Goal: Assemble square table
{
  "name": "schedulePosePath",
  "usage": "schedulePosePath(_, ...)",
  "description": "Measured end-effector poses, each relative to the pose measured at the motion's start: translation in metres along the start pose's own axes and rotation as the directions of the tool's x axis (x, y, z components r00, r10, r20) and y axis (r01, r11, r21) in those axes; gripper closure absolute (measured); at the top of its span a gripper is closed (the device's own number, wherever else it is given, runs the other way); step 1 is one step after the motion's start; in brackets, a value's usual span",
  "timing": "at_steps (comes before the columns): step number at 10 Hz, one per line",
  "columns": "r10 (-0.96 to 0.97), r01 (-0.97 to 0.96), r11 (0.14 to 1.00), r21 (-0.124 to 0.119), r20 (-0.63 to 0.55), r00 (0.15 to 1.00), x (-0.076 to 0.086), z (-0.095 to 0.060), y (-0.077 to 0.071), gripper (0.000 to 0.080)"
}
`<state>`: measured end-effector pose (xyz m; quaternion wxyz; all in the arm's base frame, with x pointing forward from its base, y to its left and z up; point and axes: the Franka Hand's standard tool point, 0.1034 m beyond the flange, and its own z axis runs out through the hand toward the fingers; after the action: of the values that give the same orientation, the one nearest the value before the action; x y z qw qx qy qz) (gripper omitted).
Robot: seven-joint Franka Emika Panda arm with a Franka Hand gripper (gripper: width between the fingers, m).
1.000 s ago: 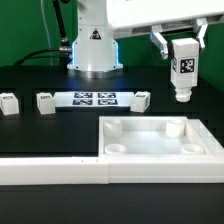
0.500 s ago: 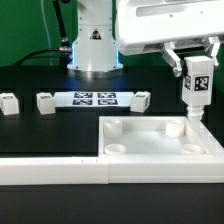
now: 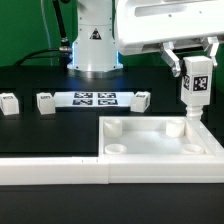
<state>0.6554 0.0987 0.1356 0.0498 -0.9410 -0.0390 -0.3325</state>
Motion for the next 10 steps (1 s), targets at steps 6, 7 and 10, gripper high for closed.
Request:
schedulePosePath(6,-0.028,0.028,1.000,0.001,0.008,1.000,-0.007,0.027,0.002,0.0509)
schedulePosePath(7,-0.026,0.026,1.000,0.000,0.018,1.000,-0.013,0.031,0.003,0.0509)
schedulePosePath(10,-0.027,0.027,1.000,0.000,0.016,1.000,-0.018,0.036,0.002,0.0509)
